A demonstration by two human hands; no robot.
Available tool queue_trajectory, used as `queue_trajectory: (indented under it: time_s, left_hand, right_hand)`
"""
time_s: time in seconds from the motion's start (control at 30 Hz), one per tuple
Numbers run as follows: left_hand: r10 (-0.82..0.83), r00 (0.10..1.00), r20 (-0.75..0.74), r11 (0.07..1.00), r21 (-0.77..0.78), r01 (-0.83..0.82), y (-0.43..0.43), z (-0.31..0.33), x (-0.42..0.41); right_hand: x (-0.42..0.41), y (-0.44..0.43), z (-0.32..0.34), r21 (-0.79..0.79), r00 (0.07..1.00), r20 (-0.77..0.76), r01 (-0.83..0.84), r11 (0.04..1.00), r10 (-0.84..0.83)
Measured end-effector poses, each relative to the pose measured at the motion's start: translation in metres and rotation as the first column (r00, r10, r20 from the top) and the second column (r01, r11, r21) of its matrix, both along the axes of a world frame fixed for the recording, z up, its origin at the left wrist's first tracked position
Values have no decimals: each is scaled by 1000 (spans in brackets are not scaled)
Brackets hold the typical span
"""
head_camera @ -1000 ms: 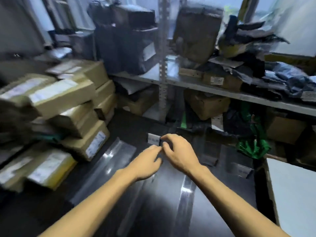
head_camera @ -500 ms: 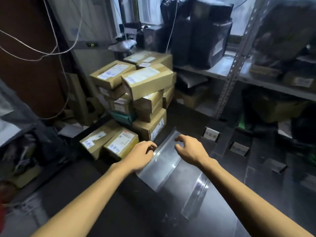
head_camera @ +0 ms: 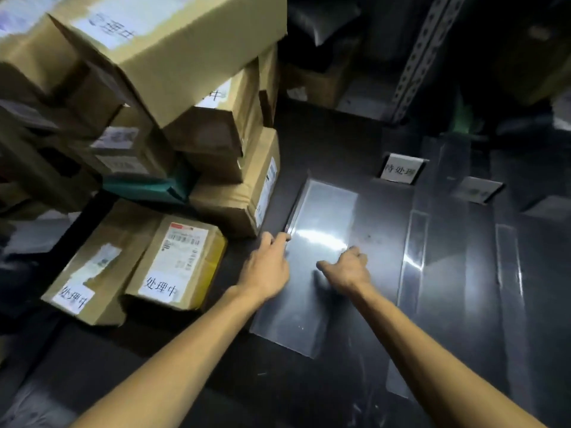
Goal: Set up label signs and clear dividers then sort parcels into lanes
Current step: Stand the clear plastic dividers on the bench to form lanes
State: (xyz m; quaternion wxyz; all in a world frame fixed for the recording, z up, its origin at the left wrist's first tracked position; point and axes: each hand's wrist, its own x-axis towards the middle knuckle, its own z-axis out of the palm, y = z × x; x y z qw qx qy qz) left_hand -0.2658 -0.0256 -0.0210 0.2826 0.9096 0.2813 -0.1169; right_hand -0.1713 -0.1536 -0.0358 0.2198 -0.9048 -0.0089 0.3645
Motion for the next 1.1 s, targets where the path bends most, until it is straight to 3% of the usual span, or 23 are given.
queue_trajectory:
  time_s: [0.3, 0.4, 0.5, 0.6, 0.73, 0.9, 1.1]
  left_hand:
    - [-146, 987, -63, 988, 35, 149, 12, 9, 1]
    - [-192, 977, -87, 981, -17, 192, 16, 15, -4]
    - [-267, 960, -90, 964, -4, 267, 16, 28, -3]
    - [-263, 964, -31, 965, 3, 263, 8, 48, 6]
    - [-270, 961, 61, 960, -58, 274, -21, 80, 26]
    - [-354, 925, 138, 934, -1, 357, -92, 108, 44]
    - [-532, 805, 264, 841, 276, 465, -217, 137, 71]
  right_hand:
    - [-5, 5, -5, 52, 953, 66, 294, 954, -297]
    - [-10, 0, 11, 197, 922, 62, 364, 910, -382]
    - [-14, 0, 43, 435, 882, -84, 451, 779, -464]
    - [-13, -13, 82, 485, 900, 15, 374, 791, -435]
    - [-3, -57, 137, 565, 869, 38, 388, 728, -493]
    - [8, -142, 191, 636, 837, 128, 343, 691, -533]
    - [43, -265, 226, 689, 803, 202, 290, 664, -560]
